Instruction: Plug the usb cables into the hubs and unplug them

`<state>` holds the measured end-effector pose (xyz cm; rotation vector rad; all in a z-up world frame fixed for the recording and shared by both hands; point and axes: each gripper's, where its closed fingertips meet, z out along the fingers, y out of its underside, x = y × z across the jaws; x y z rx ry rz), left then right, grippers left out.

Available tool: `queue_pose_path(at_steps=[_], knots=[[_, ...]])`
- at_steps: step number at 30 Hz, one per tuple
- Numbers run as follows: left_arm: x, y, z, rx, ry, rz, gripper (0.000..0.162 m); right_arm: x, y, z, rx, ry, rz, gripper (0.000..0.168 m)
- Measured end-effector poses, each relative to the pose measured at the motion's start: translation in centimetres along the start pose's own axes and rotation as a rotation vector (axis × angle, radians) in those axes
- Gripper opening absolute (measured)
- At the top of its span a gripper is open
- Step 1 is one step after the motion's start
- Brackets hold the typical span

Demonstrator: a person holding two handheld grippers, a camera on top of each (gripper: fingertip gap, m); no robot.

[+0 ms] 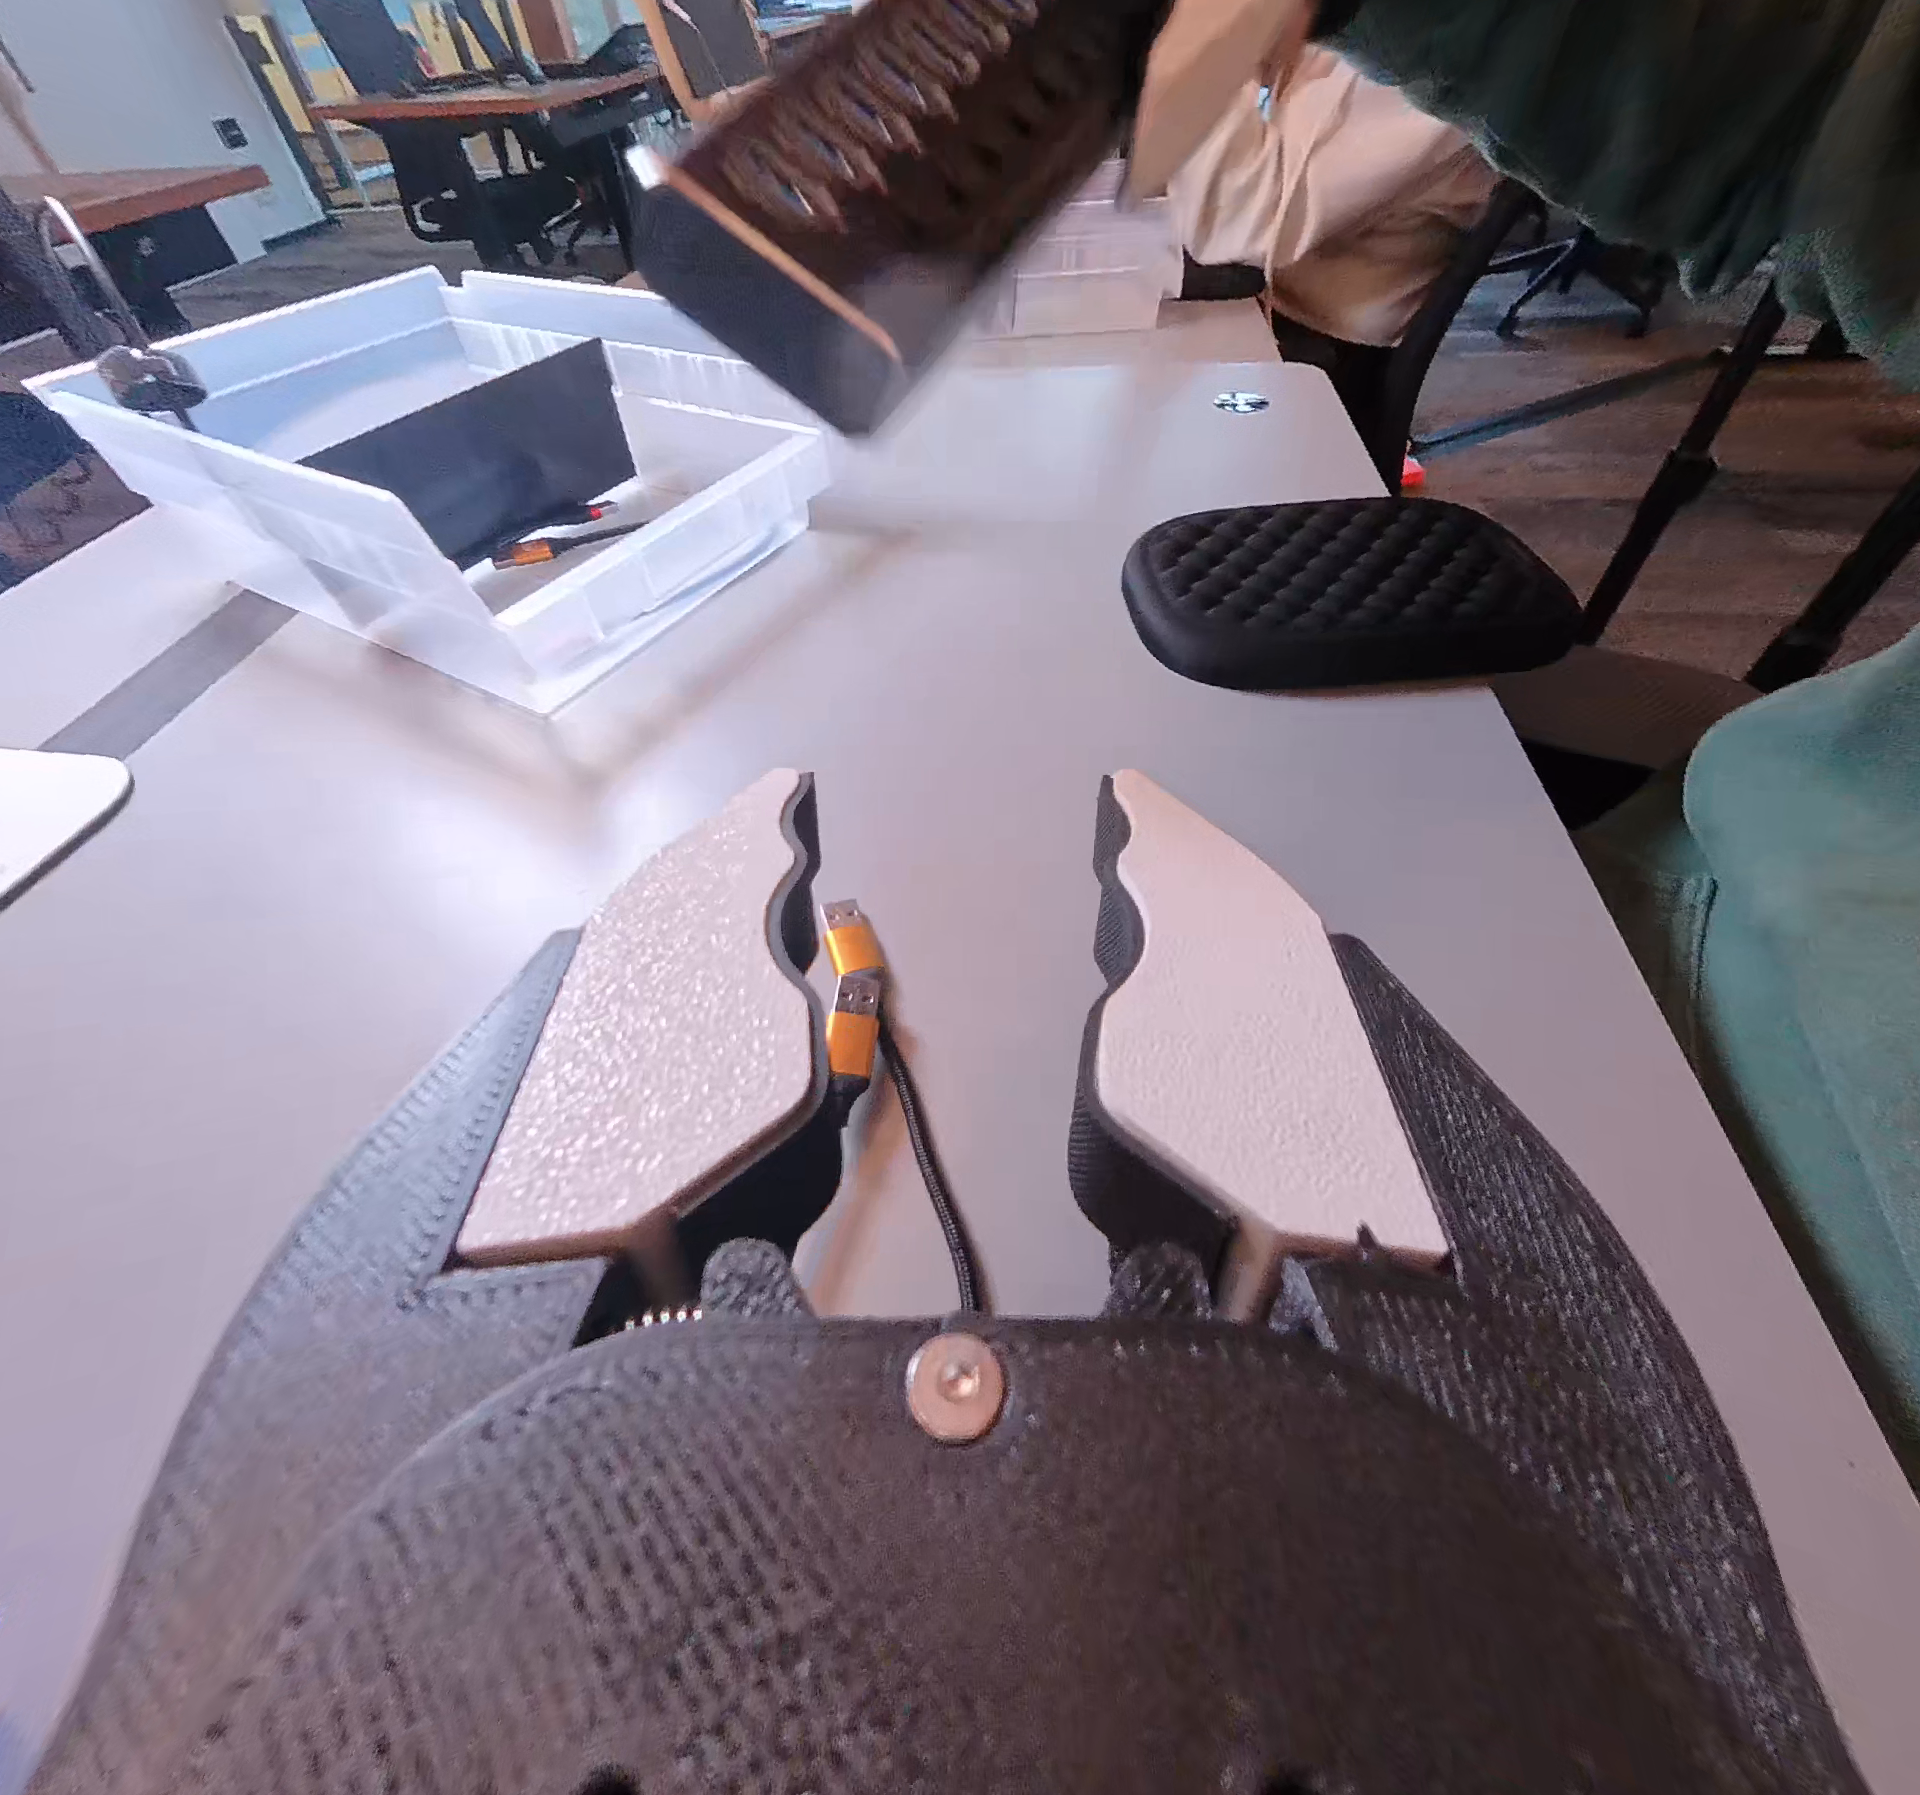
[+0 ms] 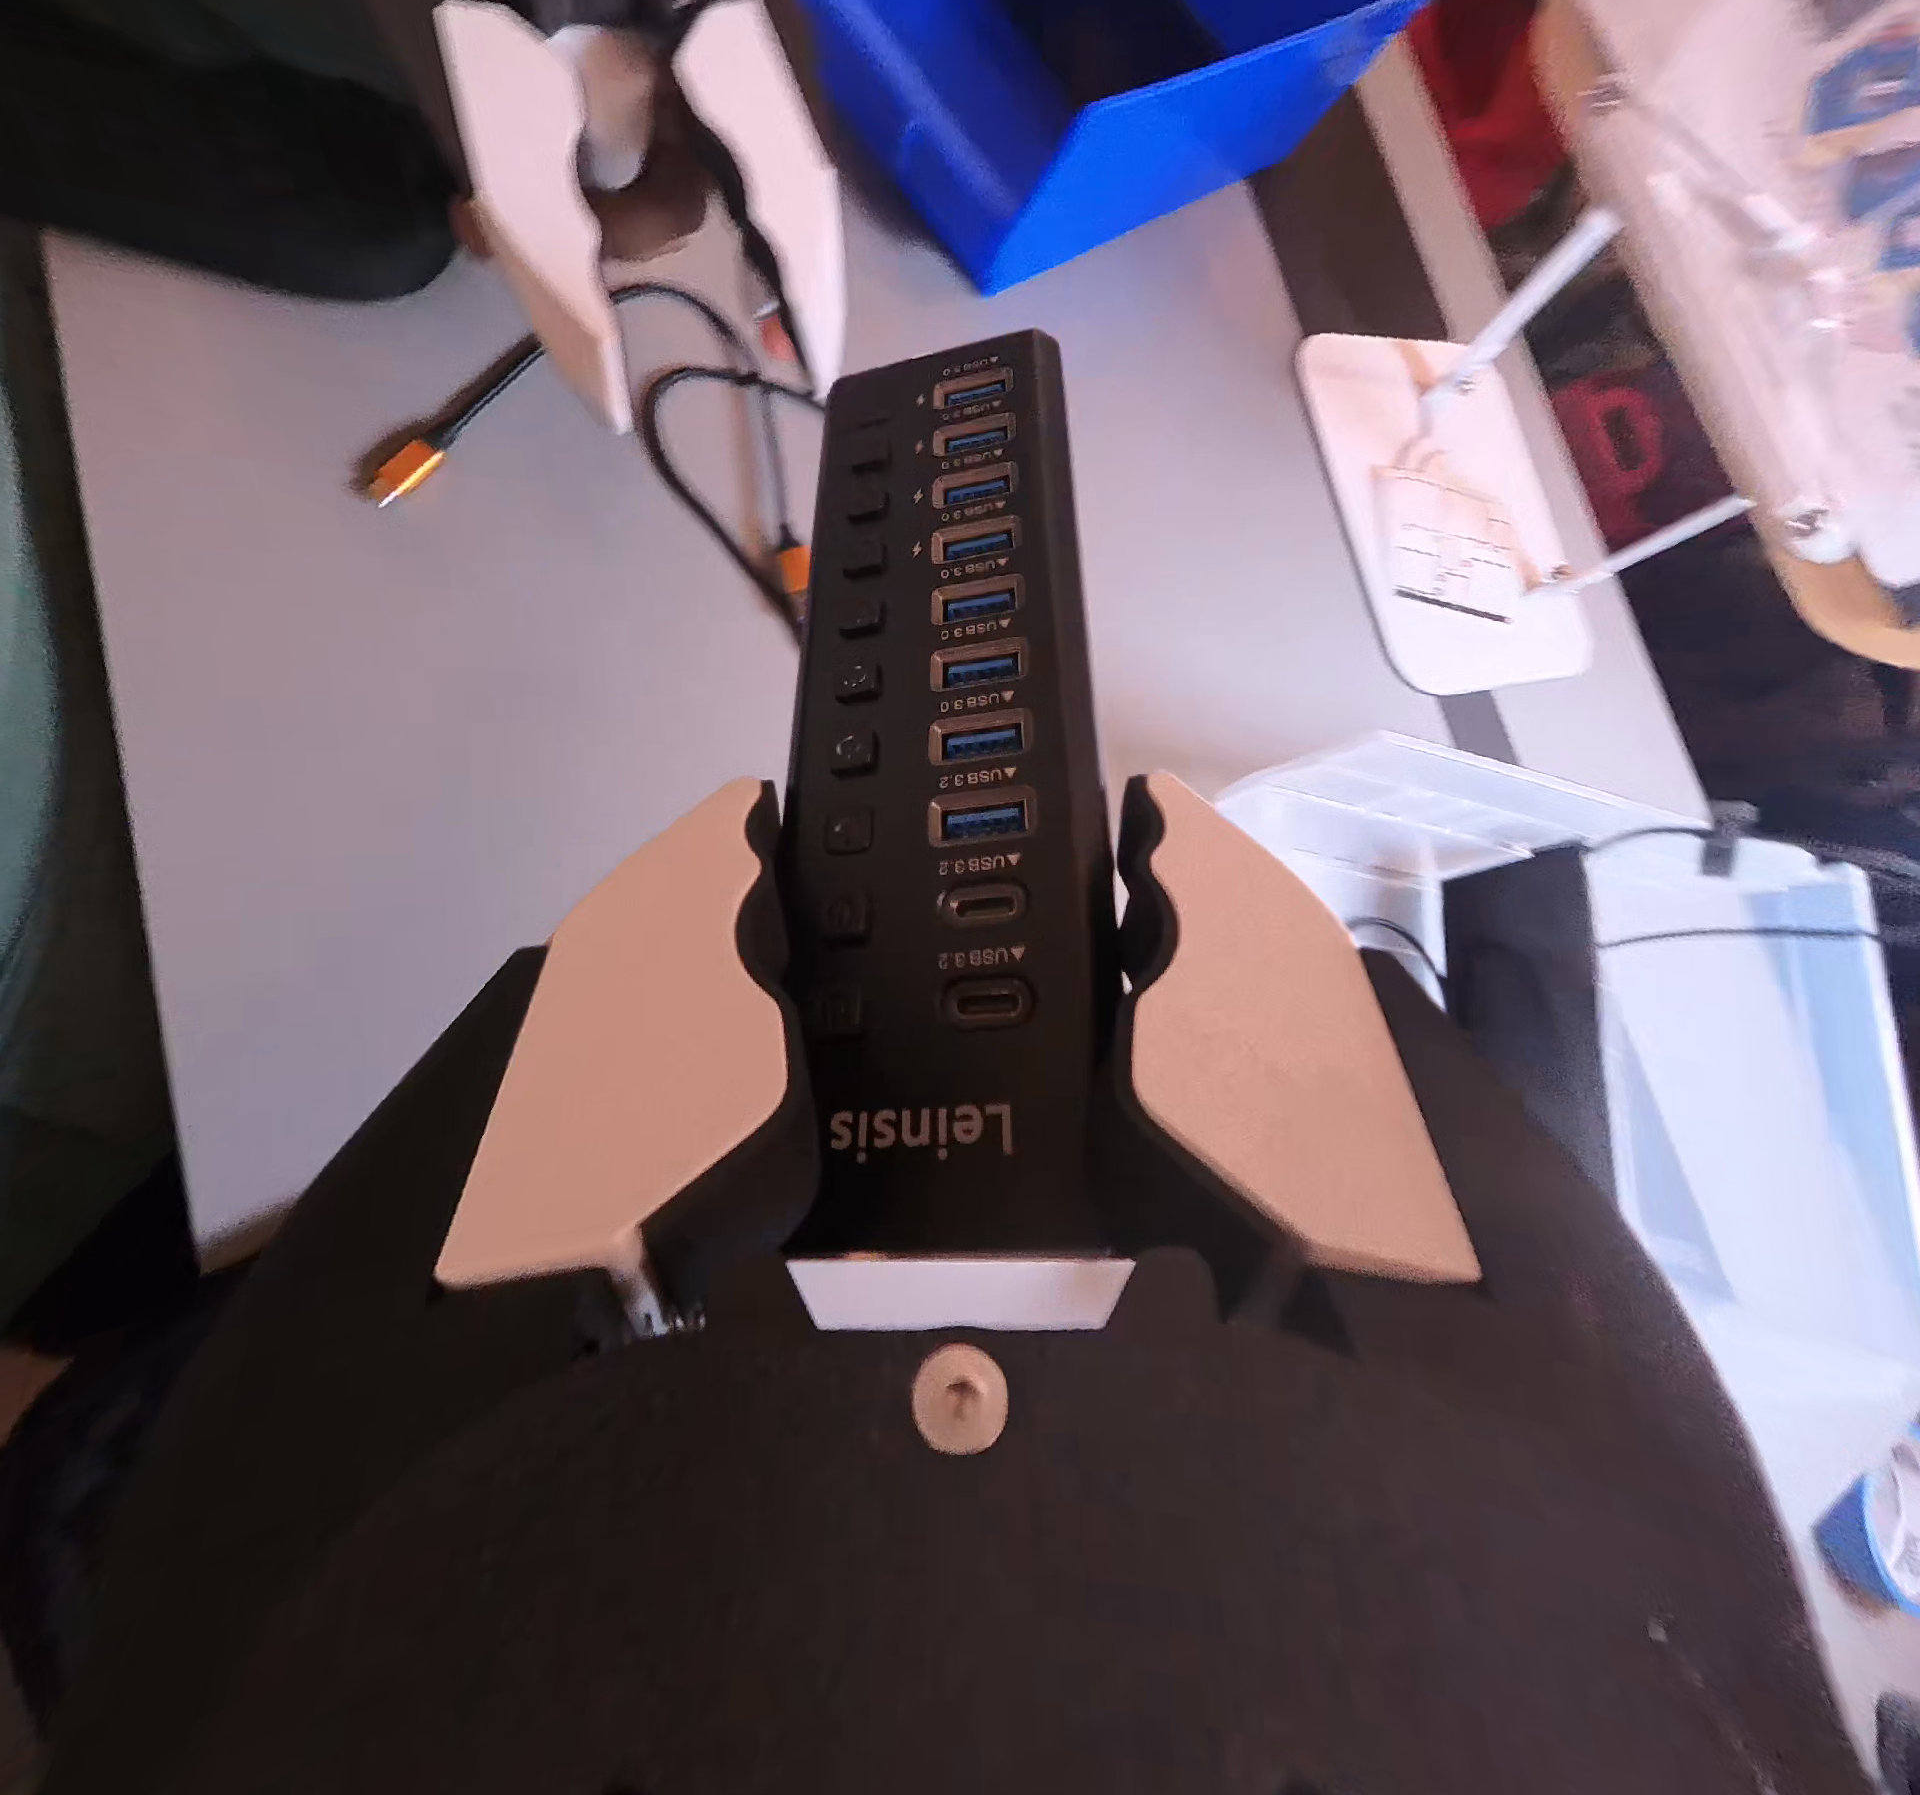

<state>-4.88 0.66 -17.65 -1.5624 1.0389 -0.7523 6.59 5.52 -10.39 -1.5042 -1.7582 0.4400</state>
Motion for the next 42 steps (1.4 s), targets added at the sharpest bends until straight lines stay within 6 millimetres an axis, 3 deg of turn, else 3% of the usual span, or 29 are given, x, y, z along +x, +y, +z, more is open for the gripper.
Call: queue_pose_path(at_steps=[5, 9, 12, 16, 20, 26, 34, 38, 42], knots=[[-0.3, 0.1, 0.1, 0.008, -0.017, -0.001, 0.050, 9.2, -0.2, -3.6, 0.108, 0.273, 0.167, 0.063], [-0.3, 0.4, 0.4, 0.001, -0.021, 0.011, 0.049, 16.6, 2.7, -5.1, 0.135, 0.468, 0.297, 0.063], [-0.4, 0.6, 0.4, -0.003, -0.022, 0.009, 0.047, 20.5, 6.4, -4.0, 0.109, 0.536, 0.396, 0.063], [-0.8, 1.2, 0.5, -0.019, -0.028, 0.007, 0.044, 24.4, 12.1, -0.6, 0.034, 0.566, 0.526, 0.063], [-1.3, 1.8, 0.5, -0.032, -0.035, -0.004, 0.044, 26.8, 16.5, 2.7, -0.059, 0.553, 0.609, 0.063], [-2.1, 2.8, 0.5, -0.045, -0.032, -0.024, 0.042, 29.1, 20.2, 5.9, -0.241, 0.489, 0.618, 0.064], [-2.8, 3.8, 0.6, -0.069, -0.037, -0.040, 0.042, 30.2, 21.8, 10.2, -0.527, 0.301, 0.585, 0.064], [-3.4, 3.3, 0.2, -0.045, -0.065, -0.046, 0.041, 31.4, 21.3, 9.5, -0.546, 0.359, 0.531, 0.062], [-3.8, 2.9, -0.1, -0.026, -0.095, -0.046, 0.041, 31.4, 17.8, 7.9, -0.440, 0.423, 0.491, 0.068]])
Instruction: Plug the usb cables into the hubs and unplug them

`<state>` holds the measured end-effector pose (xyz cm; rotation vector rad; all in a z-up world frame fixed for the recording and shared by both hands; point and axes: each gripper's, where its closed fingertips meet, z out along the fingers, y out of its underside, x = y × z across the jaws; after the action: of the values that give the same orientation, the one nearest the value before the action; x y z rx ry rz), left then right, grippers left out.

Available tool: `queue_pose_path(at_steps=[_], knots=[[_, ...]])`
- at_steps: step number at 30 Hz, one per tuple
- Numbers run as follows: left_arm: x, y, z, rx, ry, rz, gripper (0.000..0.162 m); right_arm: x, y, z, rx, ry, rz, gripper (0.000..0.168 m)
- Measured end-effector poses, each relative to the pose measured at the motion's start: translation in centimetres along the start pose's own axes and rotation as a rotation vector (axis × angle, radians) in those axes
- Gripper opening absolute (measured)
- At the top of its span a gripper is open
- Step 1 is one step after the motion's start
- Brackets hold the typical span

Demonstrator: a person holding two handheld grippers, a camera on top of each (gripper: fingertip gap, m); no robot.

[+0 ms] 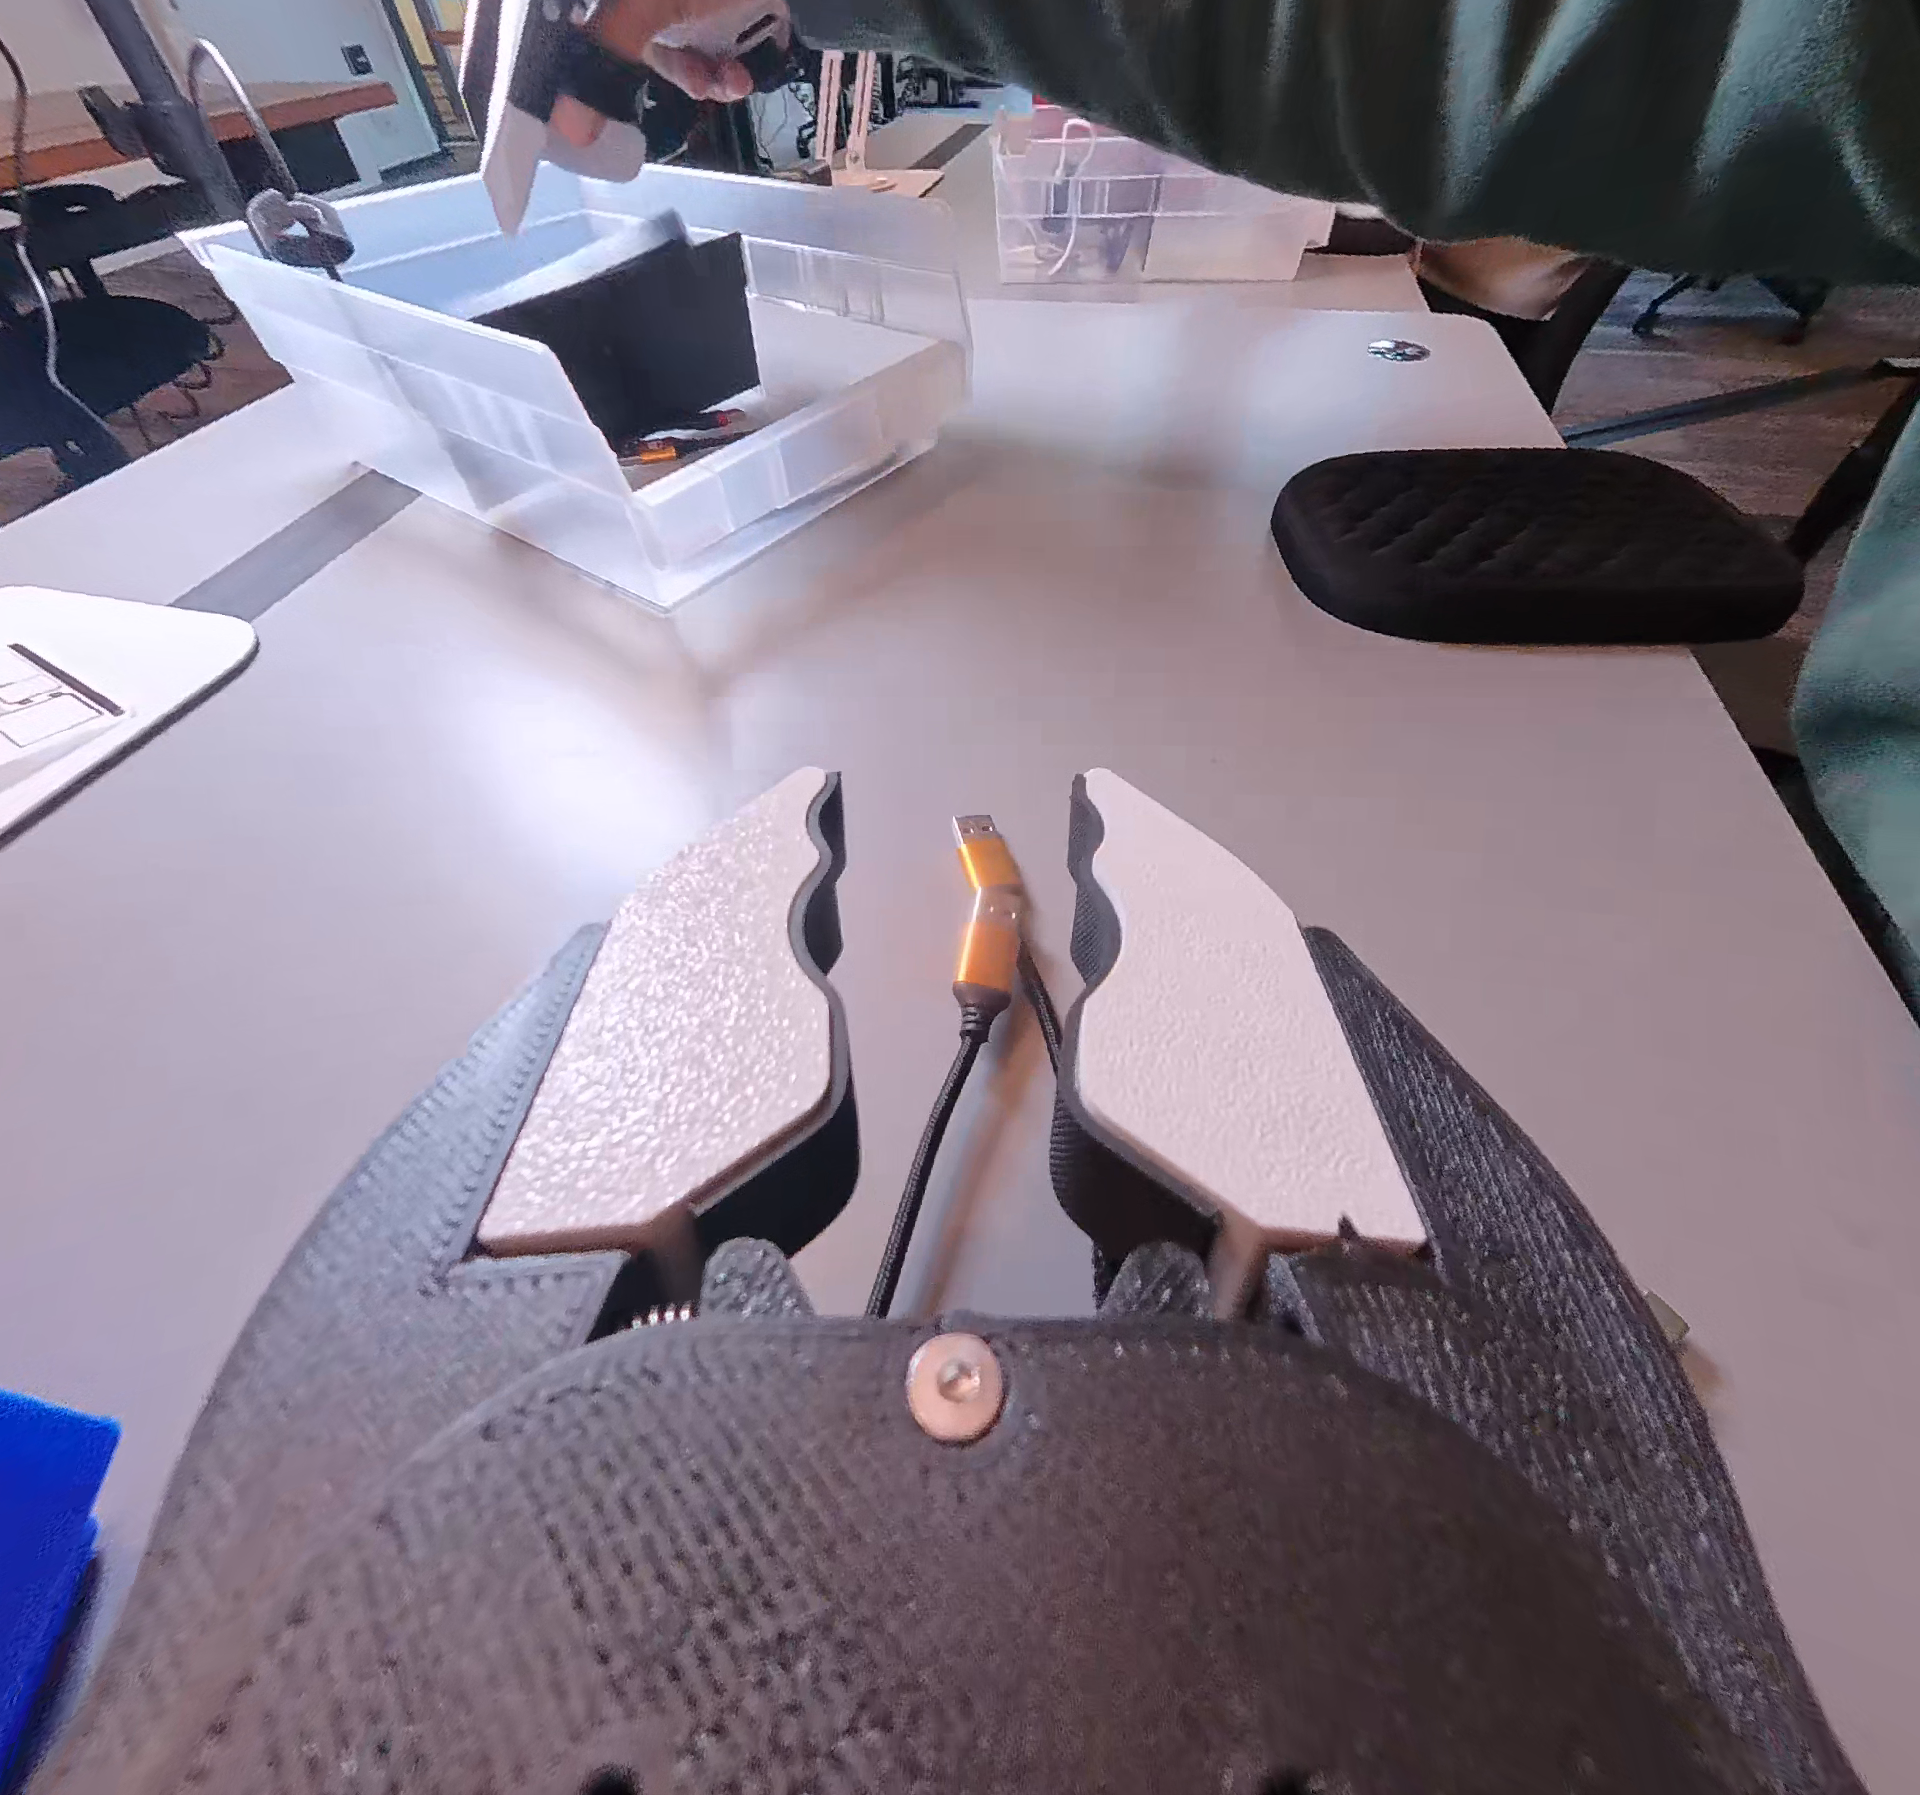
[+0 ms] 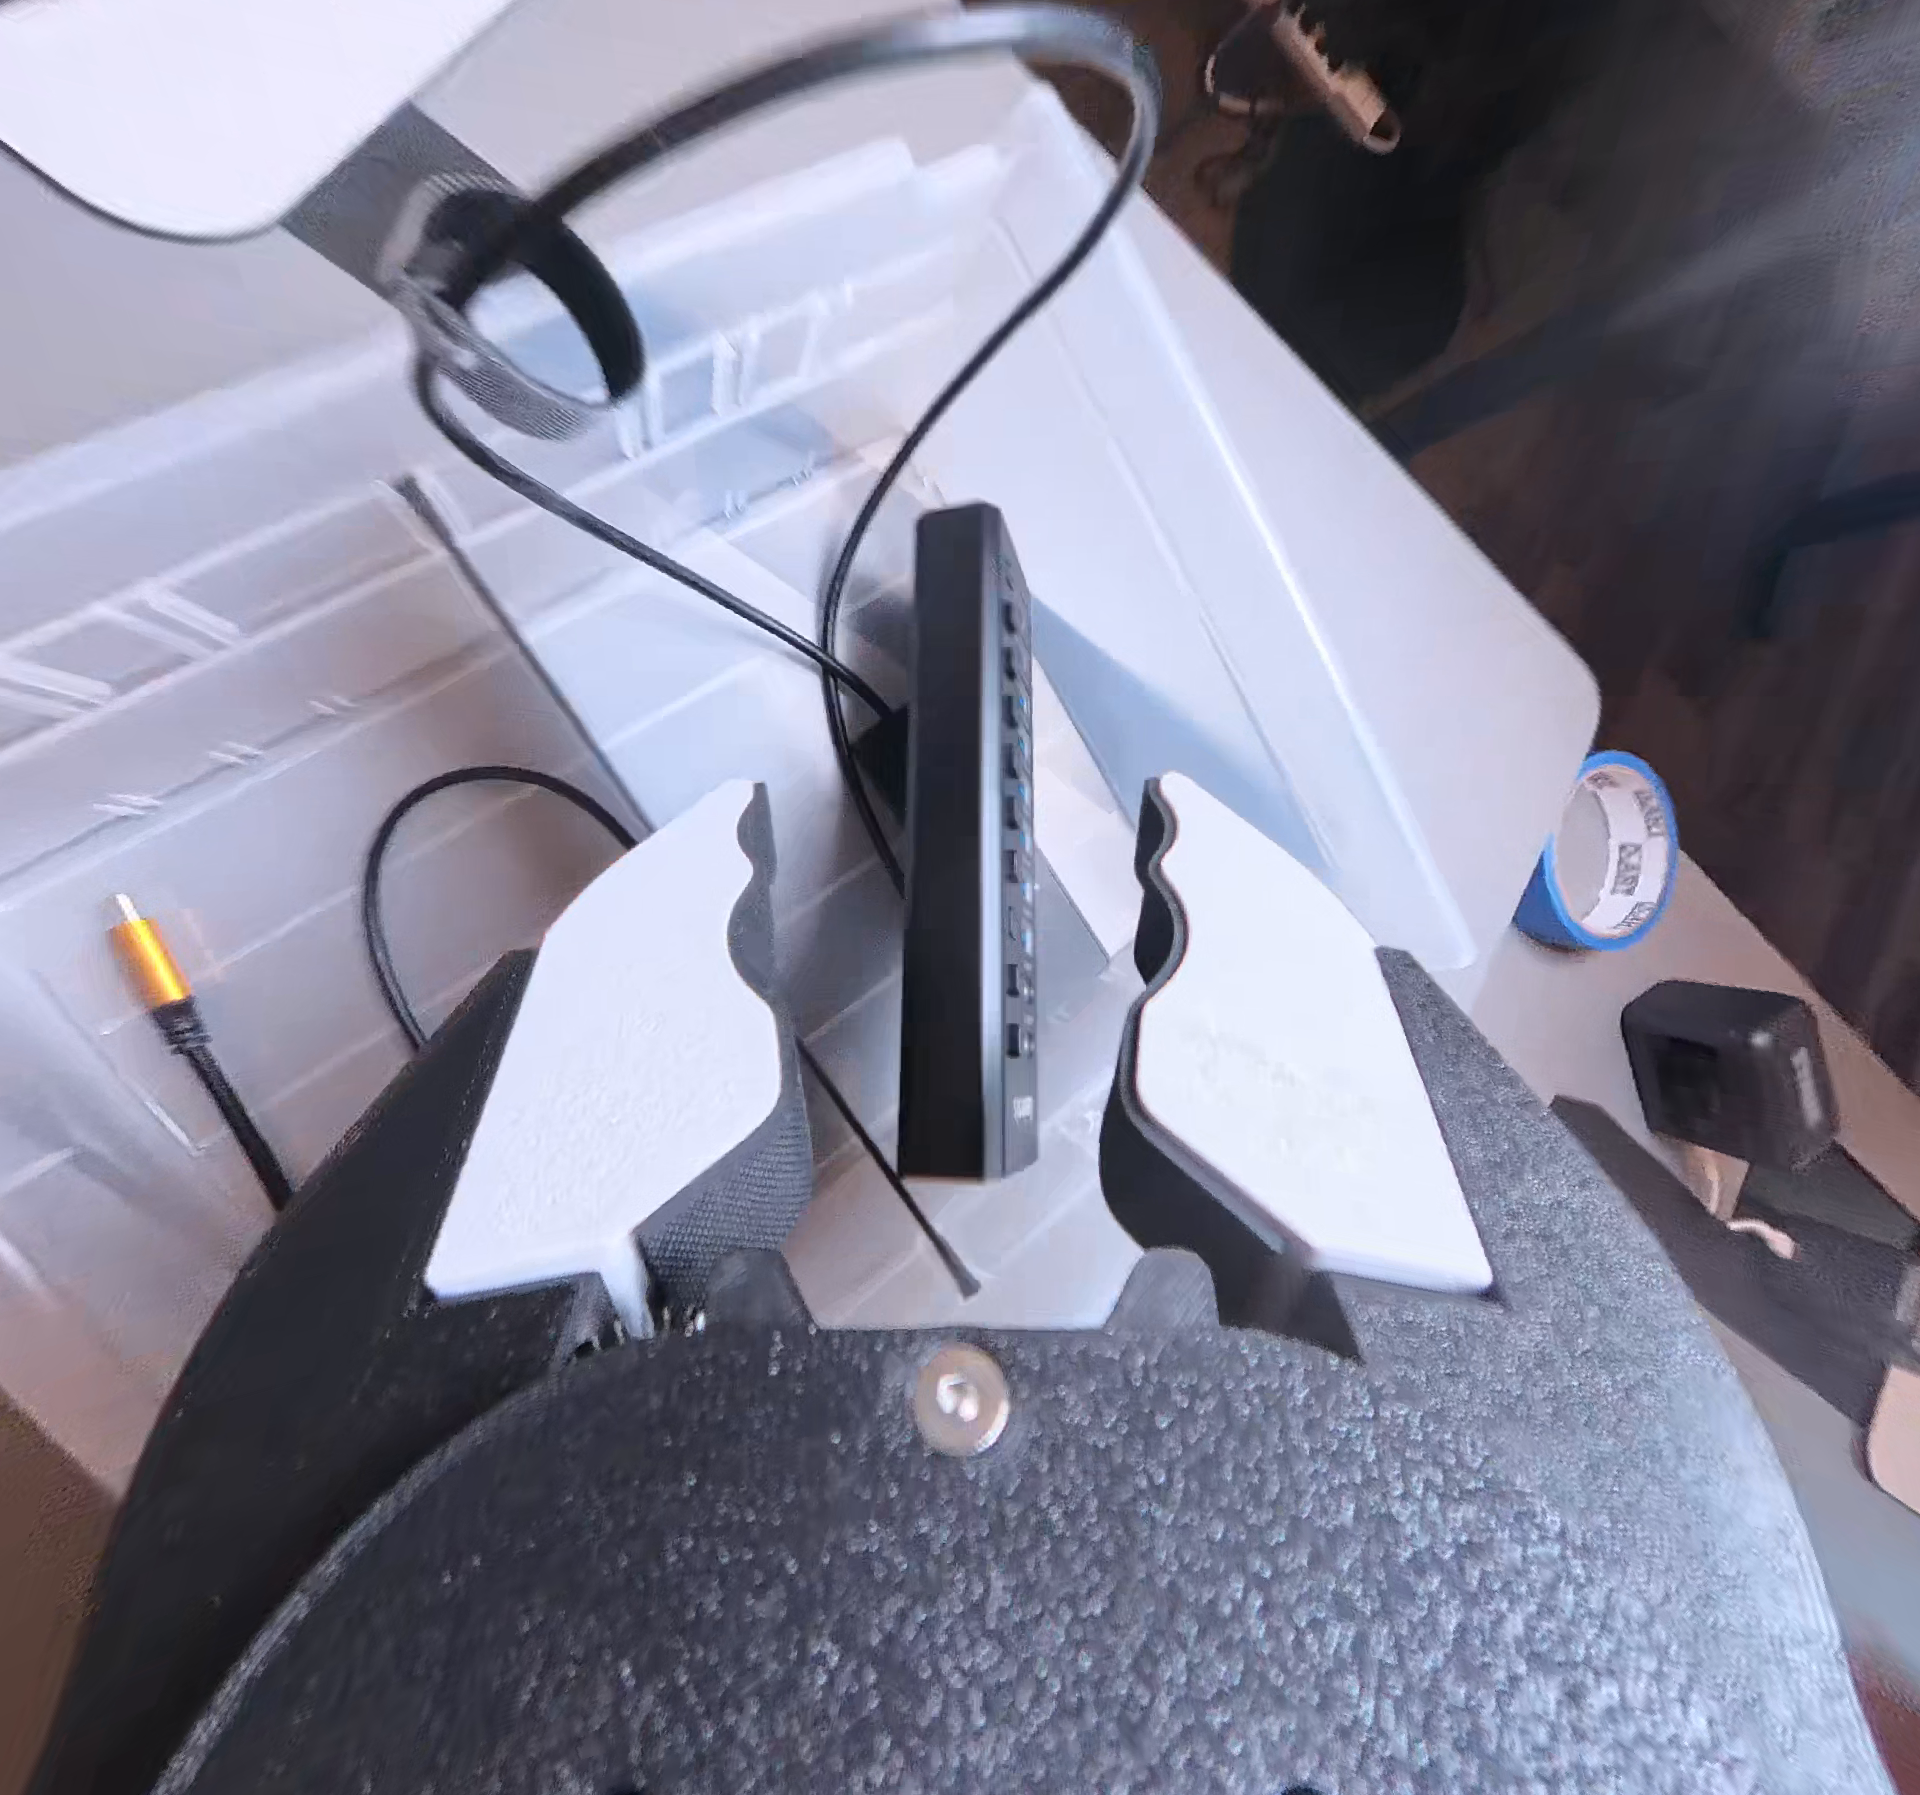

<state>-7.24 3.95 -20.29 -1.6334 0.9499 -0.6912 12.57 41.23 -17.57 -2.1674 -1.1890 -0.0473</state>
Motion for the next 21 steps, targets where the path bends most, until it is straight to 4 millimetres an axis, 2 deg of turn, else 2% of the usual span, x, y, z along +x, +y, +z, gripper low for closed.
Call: queue_pose_path(at_steps=[2, 6, 9, 12, 15, 21], knots=[[-0.1, -0.2, -0.1, 0.005, -0.010, 0.006, 0.041, -1.2, -1.5, -2.2, 0.087, 0.006, -0.032, 0.068], [-0.1, -0.3, -0.1, 0.007, -0.019, 0.016, 0.041, -5.4, -3.4, -6.5, 0.214, -0.016, -0.135, 0.066], [0.0, -0.3, -0.1, 0.002, -0.021, 0.025, 0.041, -8.7, -3.8, -8.7, 0.263, -0.036, -0.213, 0.065], [0.1, -0.3, 0.0, 0.000, -0.022, 0.032, 0.041, -10.9, -3.9, -10.0, 0.290, -0.049, -0.257, 0.065], [0.1, -0.3, 0.0, -0.004, -0.028, 0.039, 0.041, -11.5, -3.8, -10.6, 0.295, -0.053, -0.264, 0.064], [-0.5, -0.6, -0.5, 0.007, -0.056, 0.039, 0.041, -10.7, -3.0, -10.1, 0.283, -0.049, -0.227, 0.064]])
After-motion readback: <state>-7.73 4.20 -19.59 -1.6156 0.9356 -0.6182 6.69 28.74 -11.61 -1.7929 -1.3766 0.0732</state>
